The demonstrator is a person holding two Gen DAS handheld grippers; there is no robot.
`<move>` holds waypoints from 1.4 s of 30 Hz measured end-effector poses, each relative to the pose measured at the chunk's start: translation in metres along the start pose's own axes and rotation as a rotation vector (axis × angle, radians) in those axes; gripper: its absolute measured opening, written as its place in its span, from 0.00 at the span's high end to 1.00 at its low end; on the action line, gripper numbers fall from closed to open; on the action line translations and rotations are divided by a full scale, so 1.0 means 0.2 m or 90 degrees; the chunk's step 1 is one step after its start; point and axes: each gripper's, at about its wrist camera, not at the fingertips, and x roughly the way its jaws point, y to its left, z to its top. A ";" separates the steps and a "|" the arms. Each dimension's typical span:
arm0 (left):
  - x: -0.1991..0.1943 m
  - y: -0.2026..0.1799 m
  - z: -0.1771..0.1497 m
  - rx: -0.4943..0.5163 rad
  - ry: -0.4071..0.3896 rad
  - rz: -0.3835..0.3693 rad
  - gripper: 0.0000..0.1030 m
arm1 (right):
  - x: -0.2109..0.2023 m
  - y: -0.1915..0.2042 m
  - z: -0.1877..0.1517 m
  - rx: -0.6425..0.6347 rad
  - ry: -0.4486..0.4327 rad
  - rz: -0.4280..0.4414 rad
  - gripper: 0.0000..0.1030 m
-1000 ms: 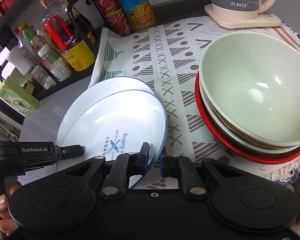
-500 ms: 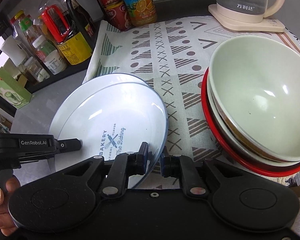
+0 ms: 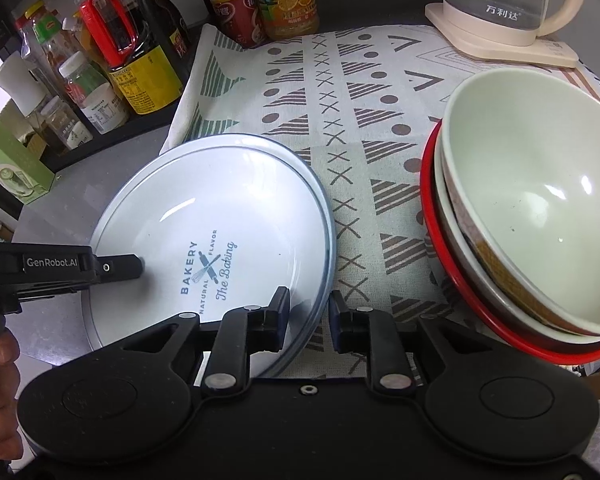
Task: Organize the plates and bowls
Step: 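Lower the 'BAKERY' plate onto the 'Sweet' plate with both grippers, then open both grippers to release the 'BAKERY' plate, then withdraw both grippers up from the plate stack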
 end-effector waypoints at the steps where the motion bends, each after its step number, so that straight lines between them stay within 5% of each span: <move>1: 0.00 -0.01 0.01 0.006 -0.004 0.004 0.87 | 0.00 0.00 0.00 0.003 0.001 0.001 0.77; 10: -0.06 -0.03 0.02 0.024 -0.024 0.039 0.87 | -0.04 0.01 -0.01 0.017 -0.005 0.022 0.65; 18: -0.18 -0.03 0.01 0.002 -0.052 0.017 0.82 | -0.13 0.02 -0.02 0.025 -0.032 0.040 0.48; 30: -0.39 -0.07 -0.07 -0.008 -0.101 0.037 0.31 | -0.30 0.00 -0.06 0.039 -0.093 0.062 0.25; 42: -0.51 -0.18 -0.20 0.010 -0.132 0.031 0.15 | -0.44 -0.08 -0.18 0.059 -0.133 0.060 0.07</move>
